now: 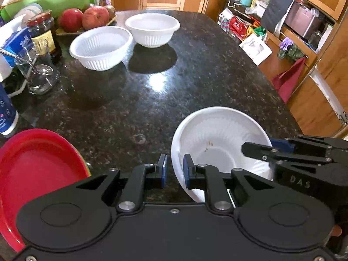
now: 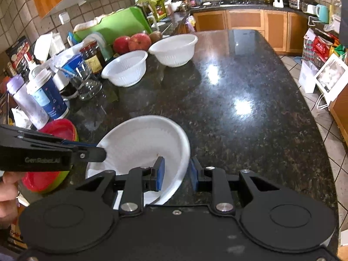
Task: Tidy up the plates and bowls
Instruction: 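Lower the white bowl onto the magenta plate and open the left tool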
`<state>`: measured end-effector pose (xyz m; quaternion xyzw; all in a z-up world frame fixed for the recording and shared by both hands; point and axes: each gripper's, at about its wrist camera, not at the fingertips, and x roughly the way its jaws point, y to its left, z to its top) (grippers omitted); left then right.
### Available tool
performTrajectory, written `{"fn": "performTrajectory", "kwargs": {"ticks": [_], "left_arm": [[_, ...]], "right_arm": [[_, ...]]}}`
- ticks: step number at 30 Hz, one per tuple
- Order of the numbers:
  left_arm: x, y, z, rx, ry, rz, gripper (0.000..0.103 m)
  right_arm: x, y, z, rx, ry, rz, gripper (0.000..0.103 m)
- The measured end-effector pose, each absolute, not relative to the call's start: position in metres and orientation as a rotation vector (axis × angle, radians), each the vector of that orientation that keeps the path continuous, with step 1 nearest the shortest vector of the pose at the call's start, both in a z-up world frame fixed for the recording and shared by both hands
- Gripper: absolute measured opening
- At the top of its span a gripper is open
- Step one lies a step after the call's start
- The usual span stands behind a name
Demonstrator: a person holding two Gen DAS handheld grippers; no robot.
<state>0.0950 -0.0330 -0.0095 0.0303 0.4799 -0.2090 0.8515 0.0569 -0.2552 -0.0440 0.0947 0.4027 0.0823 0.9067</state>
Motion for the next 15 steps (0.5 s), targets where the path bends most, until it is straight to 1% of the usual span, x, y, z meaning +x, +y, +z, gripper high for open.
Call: {"fn": "performTrajectory", "kwargs": {"ticks": [3,15], "left_arm": [[0.094,-0.029,-0.006,0.063,0.99,-0.431,0.024],[0.09,-0.016,0.008,0.044,0.939,-0.432,0.024]], "right_arm": [[0.054,-0.258,-0.04,0.204,0.804,0.16,0.03],[0.038,-0.261,-0.018,0.225,0.708,0.149,0.031]]}}
